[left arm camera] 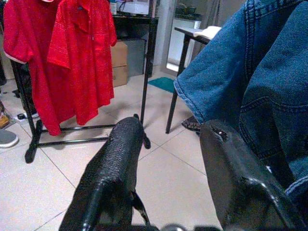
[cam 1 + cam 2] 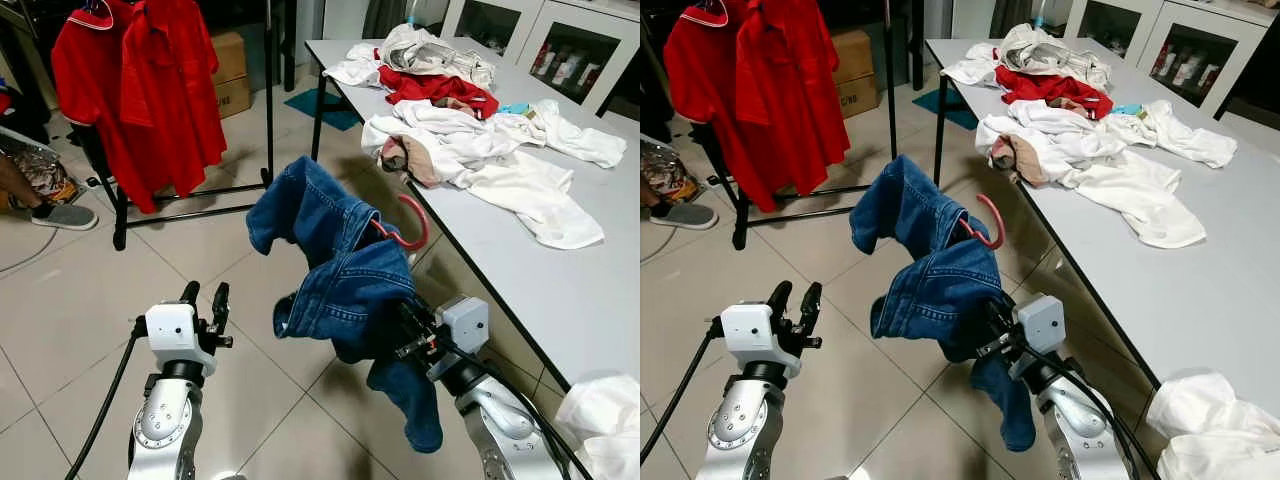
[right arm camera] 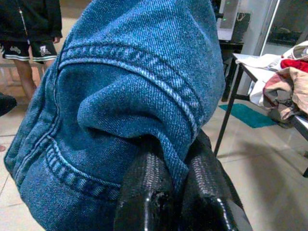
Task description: Hang hanger
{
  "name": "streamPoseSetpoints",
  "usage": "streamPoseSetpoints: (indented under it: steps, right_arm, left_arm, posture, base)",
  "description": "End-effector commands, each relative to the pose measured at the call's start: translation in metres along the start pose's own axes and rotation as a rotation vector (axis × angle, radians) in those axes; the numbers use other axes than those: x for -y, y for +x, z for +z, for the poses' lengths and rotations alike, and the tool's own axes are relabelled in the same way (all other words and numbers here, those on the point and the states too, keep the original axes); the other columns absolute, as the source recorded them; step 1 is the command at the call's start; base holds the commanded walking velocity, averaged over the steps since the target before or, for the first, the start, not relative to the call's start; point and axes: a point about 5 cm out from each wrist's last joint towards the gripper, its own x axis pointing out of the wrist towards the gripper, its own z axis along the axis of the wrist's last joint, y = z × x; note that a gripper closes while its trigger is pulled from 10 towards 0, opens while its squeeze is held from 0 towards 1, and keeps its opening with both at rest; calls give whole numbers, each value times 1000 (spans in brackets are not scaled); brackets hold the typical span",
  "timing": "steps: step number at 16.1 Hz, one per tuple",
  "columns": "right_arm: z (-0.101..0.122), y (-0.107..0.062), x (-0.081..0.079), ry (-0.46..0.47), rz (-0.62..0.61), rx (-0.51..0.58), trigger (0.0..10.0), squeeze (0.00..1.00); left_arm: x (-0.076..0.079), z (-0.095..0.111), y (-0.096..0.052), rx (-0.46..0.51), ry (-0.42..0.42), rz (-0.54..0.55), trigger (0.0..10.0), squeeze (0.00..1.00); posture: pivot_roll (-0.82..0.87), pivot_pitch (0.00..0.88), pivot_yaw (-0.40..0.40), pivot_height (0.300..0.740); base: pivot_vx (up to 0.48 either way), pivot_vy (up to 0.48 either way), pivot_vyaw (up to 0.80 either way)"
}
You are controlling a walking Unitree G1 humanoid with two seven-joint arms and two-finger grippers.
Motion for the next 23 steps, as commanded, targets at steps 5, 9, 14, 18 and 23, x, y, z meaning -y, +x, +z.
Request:
streamPoseSetpoints:
  steps: [5,9,14,18,23]
  right_arm:
    - [7,5,3,-28,15,33,10000,0]
    - [7,5,3,-50,19,31,10000,0]
    - [6,6,4,-35,2,23,10000,0]
    - [5,6,4,-34,1,24,10000,0]
    - [5,7,5,-35,3,27,10000,0]
  left_arm:
    - [3,1,2,6,6,-3,10000,0]
    - [4,1,3,8,5,-7,10000,0]
    - [5,1,4,7,4,-12,10000,0]
    - [5,1,5,8,2,-10,10000,0]
    - [5,2,5,13,-2,-4,10000,0]
  posture:
    - [-24,0,-48,740]
    - [-25,0,-48,740]
    - [-28,0,-45,740]
    - [-27,0,-46,740]
    - [-26,0,-48,740]
  base:
    - [0,0,0]
    - [0,0,330]
    - [0,0,0]
    - [0,0,0]
    - [170,0,0]
